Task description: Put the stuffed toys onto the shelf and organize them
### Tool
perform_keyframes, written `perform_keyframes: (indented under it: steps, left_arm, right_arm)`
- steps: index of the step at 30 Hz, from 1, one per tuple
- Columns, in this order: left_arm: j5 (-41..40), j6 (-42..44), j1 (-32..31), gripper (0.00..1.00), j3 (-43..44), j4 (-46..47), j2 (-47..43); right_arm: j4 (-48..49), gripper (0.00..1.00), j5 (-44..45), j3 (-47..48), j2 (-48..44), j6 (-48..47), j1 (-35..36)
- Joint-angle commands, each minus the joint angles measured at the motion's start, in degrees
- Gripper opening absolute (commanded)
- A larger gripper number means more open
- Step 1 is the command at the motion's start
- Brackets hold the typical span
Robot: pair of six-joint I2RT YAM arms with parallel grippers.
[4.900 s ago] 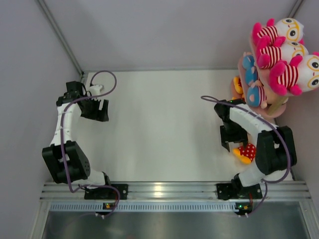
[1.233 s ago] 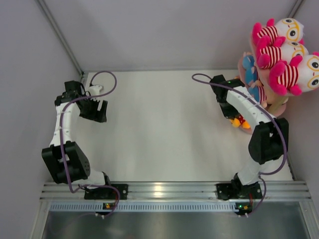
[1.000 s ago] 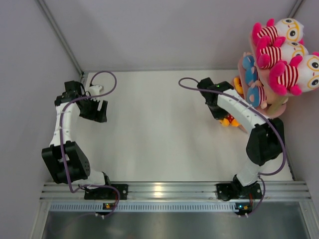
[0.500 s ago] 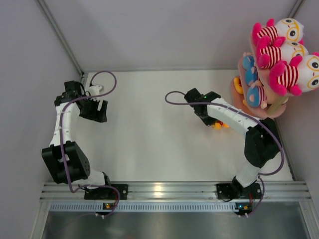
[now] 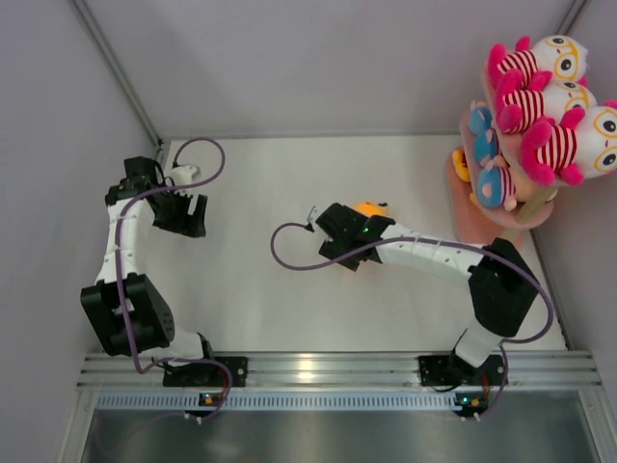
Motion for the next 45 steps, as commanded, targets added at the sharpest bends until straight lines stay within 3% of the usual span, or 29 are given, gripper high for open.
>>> perform_keyframes:
  steps: [1,7,10,11,12,17,22,28,34,37,40,45]
  left_arm:
    - [0.2,0.62,0.42,0.85,0.98,-0.41,-0.16]
    - [1.25,-0.08,0.51,0.85,1.68,-0.32,1.33]
    - [2.13,-0.25,0.5,0.85,2.12,-0.32,2.3]
    - [2.22,-0.25,0.42,0.85,2.47,-0.32,2.39]
    - [2.22,-0.34,0.5,0.85,2.56,-0.23,2.74]
    - [1.61,0.09,0.51,0.85,2.82,-0.23,3.36]
    - [2.31,0.27,0.59,0.84,2.74,-0.32,4.41]
    - [2.57,0.54,0.68,0.84,2.91,-0.32,5.81]
    - [2.66,0.45,0.59,0.84,3.7,-0.32,6.78]
    - [3.1,0.27,0.59,0.84,4.05,-0.32,7.57]
    - [3.27,0.01,0.68,0.84,4.4,-0.23,8.36]
    - [3.01,-0.34,0.68,0.84,5.2,-0.32,9.42]
  right_arm:
    - [5.51,0.81,3.2,-0.65,-10.78,-3.03,-5.31]
    - [4.29,0.8,5.91,-0.3,-14.25,-7.14,-19.82]
    - [2.71,0.67,11.69,0.49,-7.6,-9.7,-26.24]
    - [2.26,0.57,13.9,0.93,-5.38,-11.01,-27.56]
    - [1.48,0.56,15.32,2.85,-3.27,-11.37,-29.49]
    - [5.67,0.64,18.84,5.5,0.52,-12.69,-32.58]
    - [3.49,0.63,28.23,8.93,7.72,-16.03,-36.88]
    - [8.76,0.68,26.23,8.23,10.54,-19.98,-40.58]
    - [13.93,0.64,25.53,8.85,13.62,-24.37,-42.6]
    - [17.28,0.53,27.71,7.97,15.03,-28.32,-42.95]
    - [21.5,0.54,28.43,7.44,16.16,-30.62,-43.39]
    - [17.48,0.54,25.89,11.39,19.24,-28.7,-45.32]
